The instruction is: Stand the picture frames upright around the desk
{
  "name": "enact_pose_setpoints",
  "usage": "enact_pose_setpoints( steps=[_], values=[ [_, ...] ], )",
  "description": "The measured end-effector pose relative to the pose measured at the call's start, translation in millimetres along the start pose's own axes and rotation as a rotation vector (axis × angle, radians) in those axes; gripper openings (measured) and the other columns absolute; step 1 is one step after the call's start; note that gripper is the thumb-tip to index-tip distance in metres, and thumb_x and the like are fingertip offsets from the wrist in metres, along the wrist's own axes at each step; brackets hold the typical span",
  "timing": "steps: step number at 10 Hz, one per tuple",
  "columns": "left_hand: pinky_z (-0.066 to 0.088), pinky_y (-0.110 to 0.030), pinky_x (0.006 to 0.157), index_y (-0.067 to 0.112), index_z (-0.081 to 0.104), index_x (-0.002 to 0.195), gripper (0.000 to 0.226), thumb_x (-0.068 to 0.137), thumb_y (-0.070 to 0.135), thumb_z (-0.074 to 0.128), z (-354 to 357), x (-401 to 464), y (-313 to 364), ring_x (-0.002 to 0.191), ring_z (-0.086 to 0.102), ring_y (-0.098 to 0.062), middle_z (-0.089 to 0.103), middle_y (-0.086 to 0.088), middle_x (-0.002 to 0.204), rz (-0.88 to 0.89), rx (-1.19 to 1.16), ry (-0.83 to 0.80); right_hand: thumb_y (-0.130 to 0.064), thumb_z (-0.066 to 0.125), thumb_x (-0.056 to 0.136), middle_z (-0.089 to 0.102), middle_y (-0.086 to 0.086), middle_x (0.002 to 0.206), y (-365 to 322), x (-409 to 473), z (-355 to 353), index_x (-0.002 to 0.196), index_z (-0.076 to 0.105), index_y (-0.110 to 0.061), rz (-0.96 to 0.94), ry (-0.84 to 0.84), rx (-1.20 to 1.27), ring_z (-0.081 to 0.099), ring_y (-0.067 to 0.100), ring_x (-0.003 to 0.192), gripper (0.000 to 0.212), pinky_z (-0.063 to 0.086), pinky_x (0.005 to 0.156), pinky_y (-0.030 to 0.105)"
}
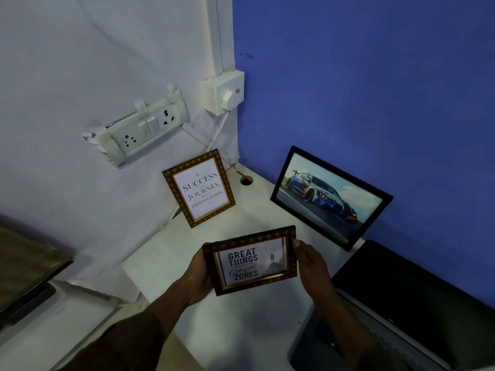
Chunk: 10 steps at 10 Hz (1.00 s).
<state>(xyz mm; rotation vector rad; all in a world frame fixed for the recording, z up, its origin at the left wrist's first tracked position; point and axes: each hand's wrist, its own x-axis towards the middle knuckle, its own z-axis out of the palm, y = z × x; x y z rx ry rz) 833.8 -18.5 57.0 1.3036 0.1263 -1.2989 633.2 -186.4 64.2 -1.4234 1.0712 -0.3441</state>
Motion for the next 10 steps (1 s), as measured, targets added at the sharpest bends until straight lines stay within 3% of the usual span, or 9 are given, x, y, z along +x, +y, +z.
enact_pose_setpoints(
  steps=[1, 2, 3, 5, 6, 7, 8, 9, 10],
  values=[
    [0.049, -0.055, 0.106, 0.003, 0.069, 0.125, 0.06, 0.1, 0.05, 0.04, -7, 30, 7, 0.125, 0.06, -0.046, 0.068, -0.025, 0.132, -0.034, -0.006, -0.003, -0.063, 0.04, 0.099, 0.072, 0.013, 0.1, 8, 23, 4, 0.099, 0.074, -0.017, -0.005, 0.019, -0.08, 0.07, 0.026, 0.096, 0.058, 0.057, 0.091, 0.045],
    [0.042, -0.058, 0.113, -0.001, 0.062, 0.135, 0.07, 0.098, 0.056, 0.043, -9, 56, 20, 0.13, 0.056, -0.047, 0.066, -0.026, 0.133, -0.067, 0.014, -0.035, -0.06, 0.041, 0.1, 0.073, 0.009, 0.099, 8, 40, 7, 0.094, 0.074, -0.026, 0.002, 0.037, -0.106, 0.07, 0.024, 0.096, 0.047, 0.057, 0.093, 0.048],
    [0.042, -0.058, 0.113, 0.003, 0.067, 0.131, 0.072, 0.098, 0.061, 0.042, -10, 82, 36, 0.125, 0.061, -0.045, 0.07, -0.024, 0.129, -0.065, 0.073, -0.038, -0.049, 0.045, 0.104, 0.076, 0.0, 0.105, 5, 55, 16, 0.101, 0.073, -0.04, 0.011, 0.064, -0.068, 0.071, 0.016, 0.1, 0.03, 0.056, 0.098, 0.048],
    [0.046, -0.061, 0.108, 0.031, 0.068, 0.109, 0.037, 0.102, 0.054, 0.04, -12, 120, 59, 0.117, 0.067, -0.043, 0.08, -0.013, 0.104, -0.022, 0.092, -0.003, -0.059, 0.044, 0.098, 0.075, -0.012, 0.115, 9, 78, 39, 0.123, 0.069, -0.038, 0.053, 0.074, -0.023, 0.068, 0.006, 0.112, 0.042, 0.051, 0.106, 0.037],
    [0.046, -0.059, 0.109, 0.031, 0.068, 0.116, 0.042, 0.102, 0.056, 0.037, -20, 139, 57, 0.118, 0.068, -0.039, 0.08, -0.009, 0.111, -0.047, 0.134, -0.038, -0.056, 0.045, 0.099, 0.074, -0.016, 0.115, 14, 84, 47, 0.121, 0.067, -0.045, 0.078, 0.072, -0.038, 0.068, 0.002, 0.111, 0.033, 0.051, 0.101, 0.029],
    [0.046, -0.056, 0.11, 0.028, 0.066, 0.129, 0.056, 0.101, 0.062, 0.031, -30, 151, 48, 0.121, 0.068, -0.033, 0.073, -0.008, 0.129, -0.095, 0.183, -0.08, -0.044, 0.047, 0.103, 0.073, -0.015, 0.115, 22, 83, 52, 0.127, 0.063, -0.037, 0.09, 0.062, -0.089, 0.067, -0.008, 0.104, 0.03, 0.053, 0.095, 0.021],
    [0.049, -0.053, 0.106, 0.029, 0.067, 0.126, 0.055, 0.102, 0.062, 0.03, -32, 156, 40, 0.113, 0.072, -0.029, 0.078, -0.002, 0.118, -0.074, 0.143, -0.013, -0.039, 0.046, 0.105, 0.069, -0.018, 0.11, 22, 79, 53, 0.125, 0.059, -0.036, 0.105, 0.021, -0.165, 0.063, -0.021, 0.092, 0.024, 0.053, 0.08, 0.006],
    [0.056, -0.042, 0.09, 0.03, 0.069, 0.11, 0.051, 0.106, 0.055, 0.025, -27, 148, 40, 0.098, 0.073, -0.02, 0.082, 0.011, 0.087, 0.014, 0.193, 0.112, -0.044, 0.047, 0.103, 0.067, -0.018, 0.115, 22, 75, 53, 0.131, 0.056, -0.037, 0.092, 0.017, -0.207, 0.062, -0.022, 0.095, 0.03, 0.053, 0.086, 0.01],
    [0.052, -0.038, 0.091, 0.023, 0.07, 0.106, 0.051, 0.106, 0.052, 0.028, -23, 133, 45, 0.101, 0.069, -0.019, 0.078, 0.007, 0.096, 0.108, 0.229, 0.22, -0.054, 0.048, 0.098, 0.063, -0.012, 0.133, 24, 73, 45, 0.147, 0.049, -0.032, 0.029, 0.071, -0.233, 0.06, -0.006, 0.115, 0.053, 0.046, 0.097, 0.017]
  ],
)
